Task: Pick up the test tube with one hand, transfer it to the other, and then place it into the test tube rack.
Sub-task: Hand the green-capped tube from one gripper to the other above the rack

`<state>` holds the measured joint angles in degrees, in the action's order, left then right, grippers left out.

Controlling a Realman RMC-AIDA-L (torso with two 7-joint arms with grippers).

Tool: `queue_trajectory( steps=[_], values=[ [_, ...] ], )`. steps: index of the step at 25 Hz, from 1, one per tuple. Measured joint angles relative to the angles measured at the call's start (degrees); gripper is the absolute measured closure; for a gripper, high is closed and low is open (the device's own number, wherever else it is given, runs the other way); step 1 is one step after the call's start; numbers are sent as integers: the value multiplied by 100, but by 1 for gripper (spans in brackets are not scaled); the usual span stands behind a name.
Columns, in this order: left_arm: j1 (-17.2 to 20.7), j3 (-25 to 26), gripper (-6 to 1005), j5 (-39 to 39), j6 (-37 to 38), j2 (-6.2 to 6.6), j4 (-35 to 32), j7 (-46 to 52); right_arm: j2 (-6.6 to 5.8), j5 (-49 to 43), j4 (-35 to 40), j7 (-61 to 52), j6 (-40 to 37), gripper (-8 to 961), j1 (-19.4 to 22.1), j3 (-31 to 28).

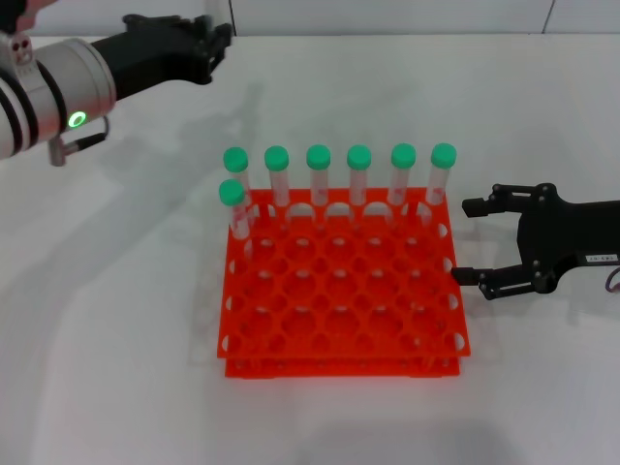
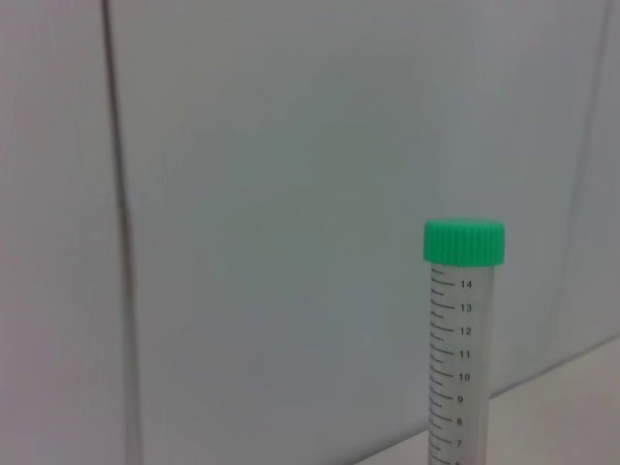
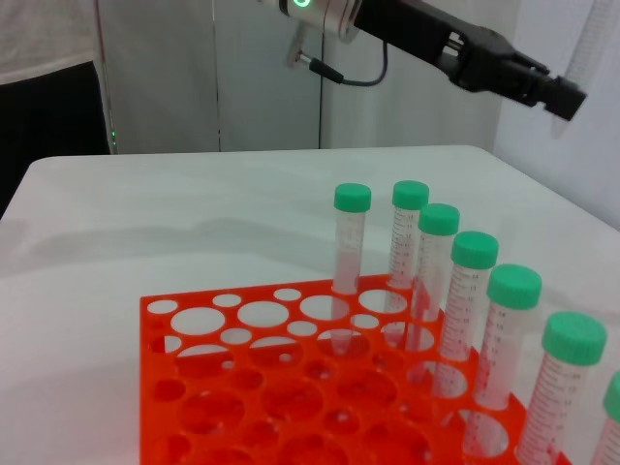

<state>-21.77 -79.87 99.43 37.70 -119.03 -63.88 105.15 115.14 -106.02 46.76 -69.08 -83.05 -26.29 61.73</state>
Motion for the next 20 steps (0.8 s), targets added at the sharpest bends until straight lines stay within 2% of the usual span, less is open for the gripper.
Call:
queue_trajectory(
  steps=[2, 3, 4, 5, 8, 10, 13, 20],
  values=[
    [-139, 223, 778, -819, 453, 5, 429, -610, 0, 10, 0, 9, 0, 98, 1, -4],
    [-249, 461, 777, -1224, 860, 7, 748, -952, 0, 14, -1, 12, -1, 98, 1, -4],
    [-408, 906, 776, -1774, 1609, 10, 1282, -1467, 0, 17, 0, 17, 0, 98, 2, -4],
    [-408, 906, 776, -1774, 1609, 10, 1282, -1467, 0, 18, 0, 20, 0, 98, 2, -4],
    [-711, 1698, 773, -2451, 2956, 90, 2236, -2124, 0, 24, 0, 30, 0, 98, 2, -4],
    [-851, 1935, 772, -2498, 3428, 200, 2594, -2232, 0, 28, 0, 32, -1, 98, 2, -3],
    [-1012, 1984, 770, -2329, 3895, 404, 2893, -2196, -1, 29, -1, 37, -11, 98, 10, -3],
    [-1305, 1981, 764, -1108, 4479, 549, 2798, -1692, 3, 34, -1, 50, -44, 98, 83, -2]
  ],
)
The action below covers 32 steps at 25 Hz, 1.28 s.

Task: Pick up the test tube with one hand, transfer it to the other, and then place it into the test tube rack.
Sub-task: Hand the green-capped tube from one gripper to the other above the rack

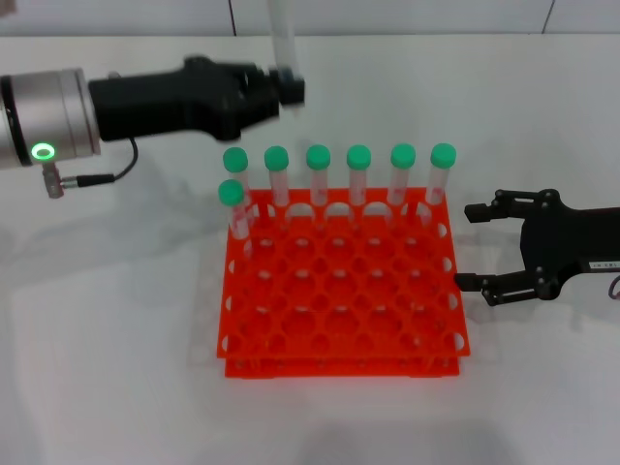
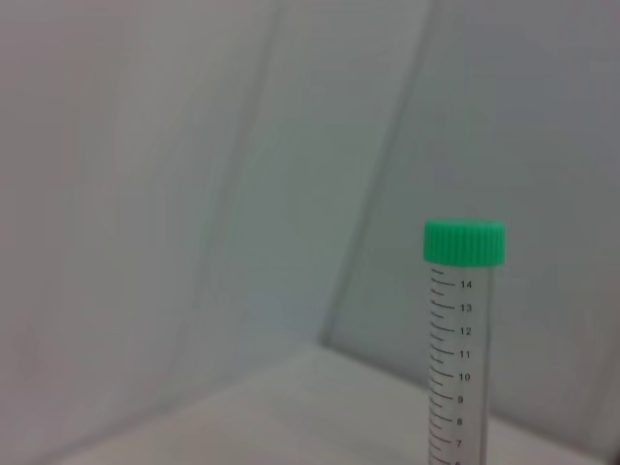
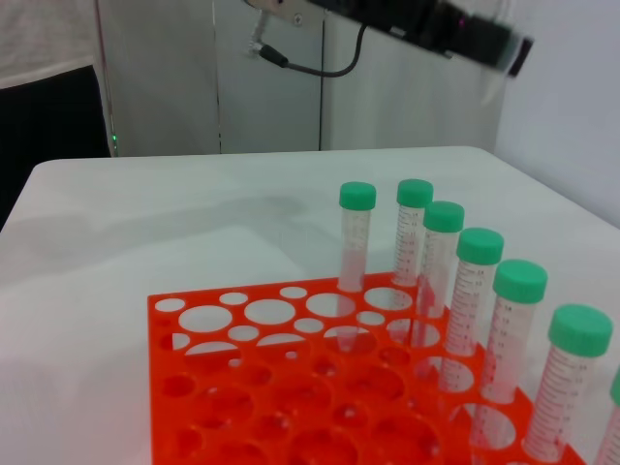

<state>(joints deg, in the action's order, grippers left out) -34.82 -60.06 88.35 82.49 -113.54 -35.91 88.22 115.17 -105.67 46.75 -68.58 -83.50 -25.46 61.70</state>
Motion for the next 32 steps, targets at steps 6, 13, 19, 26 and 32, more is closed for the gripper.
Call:
queue_trajectory(
  steps=[6, 13, 19, 26, 32],
  values=[
    [-182, 4, 760, 954, 684, 44, -309, 80, 5, 75, 0, 2, -10, 98, 67, 20],
    [-312, -7, 755, 1877, 846, -30, -575, -57, 9, 176, -3, 2, -18, 99, 85, 52],
    [-501, -6, 750, 2468, 650, -195, -505, -163, 14, 245, -10, 2, -18, 98, 101, 51],
    [-623, -32, 745, 2558, 614, -256, -431, -388, 14, 245, -17, 2, -18, 98, 135, 31],
    [-696, -49, 740, 2622, 604, -257, -302, -505, -28, 243, 11, -50, -112, 100, 157, 6]
  ],
)
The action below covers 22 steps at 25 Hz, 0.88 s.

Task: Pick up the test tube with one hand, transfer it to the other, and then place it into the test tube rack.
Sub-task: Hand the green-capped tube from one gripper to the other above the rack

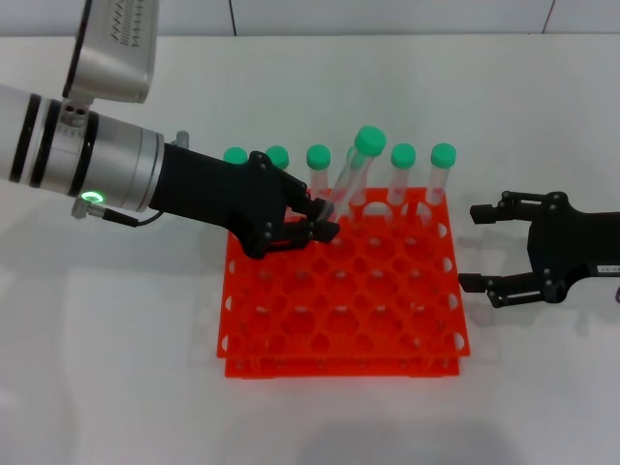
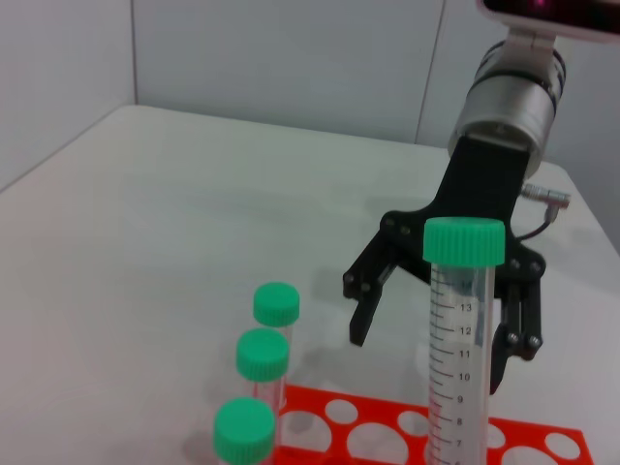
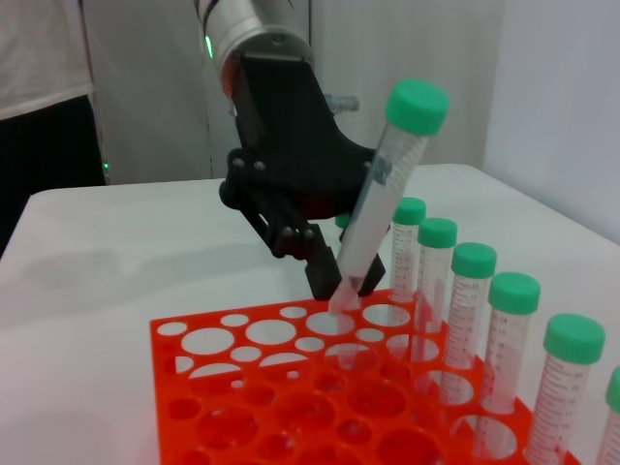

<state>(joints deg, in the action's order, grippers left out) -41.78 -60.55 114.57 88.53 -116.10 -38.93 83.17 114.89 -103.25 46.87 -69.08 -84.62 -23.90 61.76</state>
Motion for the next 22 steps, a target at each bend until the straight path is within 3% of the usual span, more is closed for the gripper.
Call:
queue_trajectory(
  steps=[4, 11, 16, 22],
  values=[
    [-3, 0, 737, 38, -45, 0, 8, 2, -73, -1, 102, -208, -257, 102, -15, -90],
    [-34, -1, 732, 53, -98, 0, 50, 7, -138, -1, 134, -588, -1026, 105, -132, -867],
    [-36, 0, 728, 16, -103, -11, 27, -64, 24, 124, -120, -689, -1171, 107, -242, -1437],
    [-44, 6, 724, -21, -81, -69, -4, -123, 33, 793, -1053, -258, -1120, 110, -422, -1471]
  ],
)
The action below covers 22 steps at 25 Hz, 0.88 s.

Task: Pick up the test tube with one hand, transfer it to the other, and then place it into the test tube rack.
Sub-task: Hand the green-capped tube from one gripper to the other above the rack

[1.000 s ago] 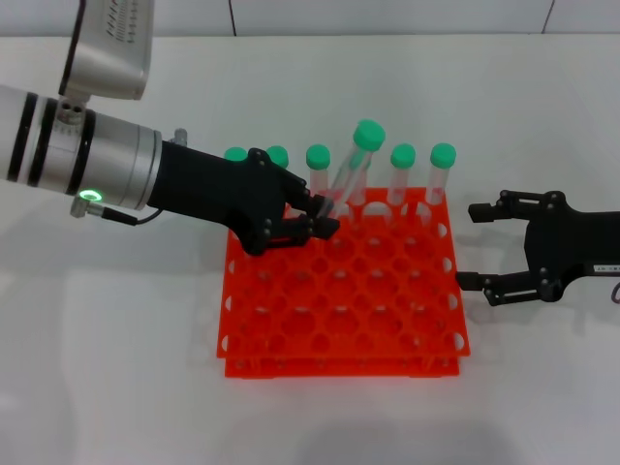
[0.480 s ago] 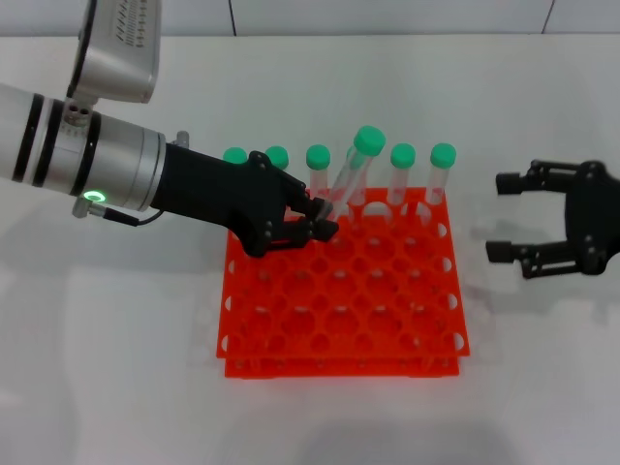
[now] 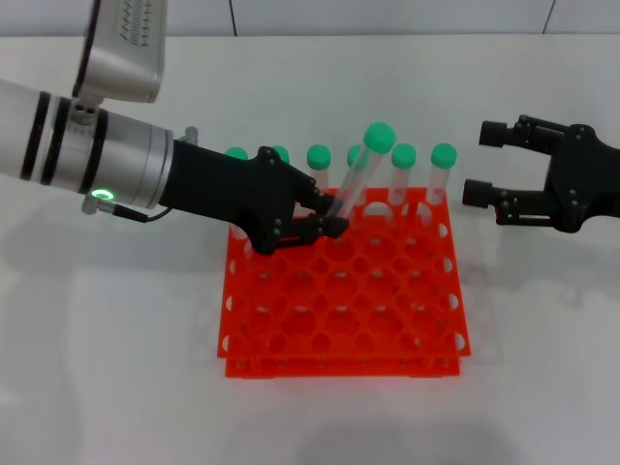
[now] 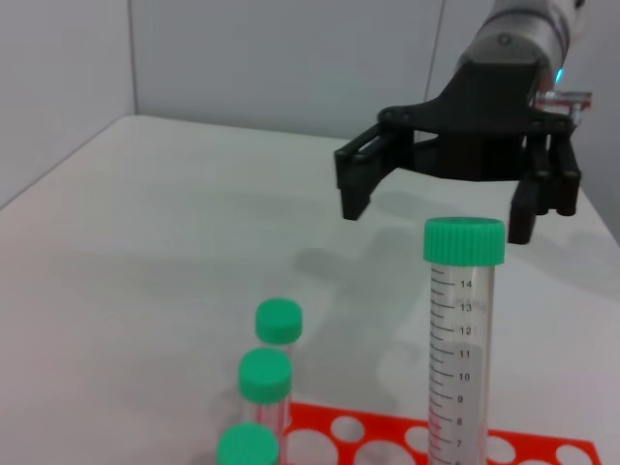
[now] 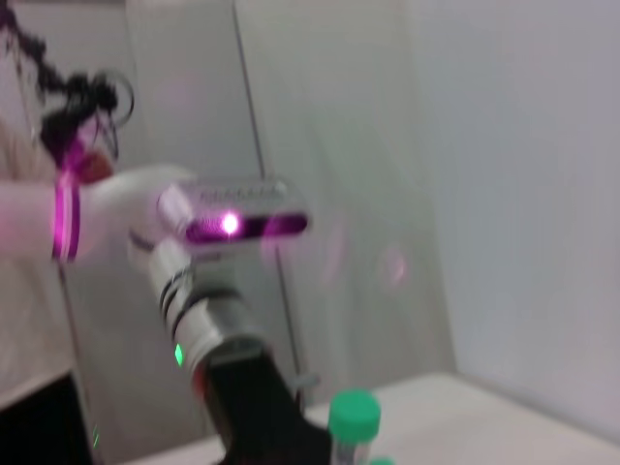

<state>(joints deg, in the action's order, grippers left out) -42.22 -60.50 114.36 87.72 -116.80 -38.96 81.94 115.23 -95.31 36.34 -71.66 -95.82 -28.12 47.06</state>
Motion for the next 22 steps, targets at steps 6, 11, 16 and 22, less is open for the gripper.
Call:
queue_trajectory(
  steps=[6, 11, 16, 22],
  values=[
    [-39, -6, 719, -2, -22, -69, -10, -84, 11, 789, -899, 804, 19, 112, -15, 34],
    [-62, 12, 716, -7, -33, -95, -13, -132, 47, 923, -1340, 1197, 98, 114, -88, 27],
    [-118, 2, 712, -9, -97, -134, -15, -135, 68, 1179, -1966, 1744, 129, 119, -268, 37],
    [-133, -6, 707, -8, -131, -143, -15, -138, 99, 1234, -2541, 2065, 114, 127, -523, 48]
  ],
)
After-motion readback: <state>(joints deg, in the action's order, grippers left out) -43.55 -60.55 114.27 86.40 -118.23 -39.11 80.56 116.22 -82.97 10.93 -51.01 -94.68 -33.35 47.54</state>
